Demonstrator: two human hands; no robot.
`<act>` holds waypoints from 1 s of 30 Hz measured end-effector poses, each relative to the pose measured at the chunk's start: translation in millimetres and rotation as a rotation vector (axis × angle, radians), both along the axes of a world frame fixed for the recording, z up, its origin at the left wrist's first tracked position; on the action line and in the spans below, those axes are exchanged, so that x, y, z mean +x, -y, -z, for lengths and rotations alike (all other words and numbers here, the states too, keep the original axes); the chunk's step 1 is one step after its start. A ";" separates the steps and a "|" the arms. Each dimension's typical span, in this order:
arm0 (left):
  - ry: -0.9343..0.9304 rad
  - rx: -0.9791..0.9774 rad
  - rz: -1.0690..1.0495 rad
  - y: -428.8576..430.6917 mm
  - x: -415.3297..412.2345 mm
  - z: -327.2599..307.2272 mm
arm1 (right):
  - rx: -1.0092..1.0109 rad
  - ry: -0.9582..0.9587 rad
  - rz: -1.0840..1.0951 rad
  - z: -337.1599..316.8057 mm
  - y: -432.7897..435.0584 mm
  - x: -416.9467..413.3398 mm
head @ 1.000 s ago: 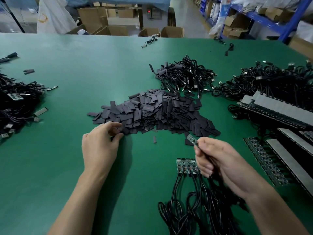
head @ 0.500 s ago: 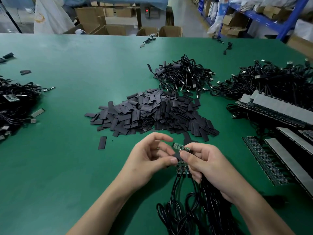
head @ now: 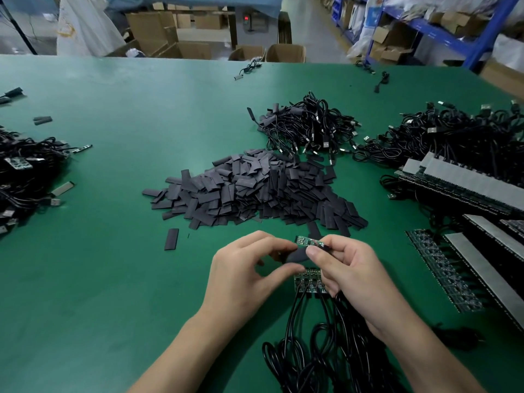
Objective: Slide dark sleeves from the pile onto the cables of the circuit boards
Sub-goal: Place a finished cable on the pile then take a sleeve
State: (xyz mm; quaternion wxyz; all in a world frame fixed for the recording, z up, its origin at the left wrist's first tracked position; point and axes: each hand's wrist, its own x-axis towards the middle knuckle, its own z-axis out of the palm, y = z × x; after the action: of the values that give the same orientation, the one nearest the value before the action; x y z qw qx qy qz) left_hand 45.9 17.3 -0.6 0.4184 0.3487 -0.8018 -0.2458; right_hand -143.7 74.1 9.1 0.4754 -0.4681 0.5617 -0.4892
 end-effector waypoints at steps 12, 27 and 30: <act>-0.072 -0.016 -0.006 5.1 3.6 -1.0 | -0.032 0.042 -0.084 -2.7 0.7 -8.9; -0.020 -0.029 -0.024 7.2 7.1 2.1 | -0.058 -0.317 -0.028 -7.0 -2.8 -11.5; 0.049 -0.097 -0.039 7.8 6.8 1.4 | -0.039 -0.366 -0.022 -6.5 -3.3 -11.0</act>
State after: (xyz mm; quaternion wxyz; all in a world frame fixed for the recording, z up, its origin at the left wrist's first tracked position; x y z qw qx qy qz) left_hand 52.7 9.4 -2.0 0.4198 0.3496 -0.8158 -0.1900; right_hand -154.6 77.3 15.6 0.3616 -0.5645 0.6241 -0.4014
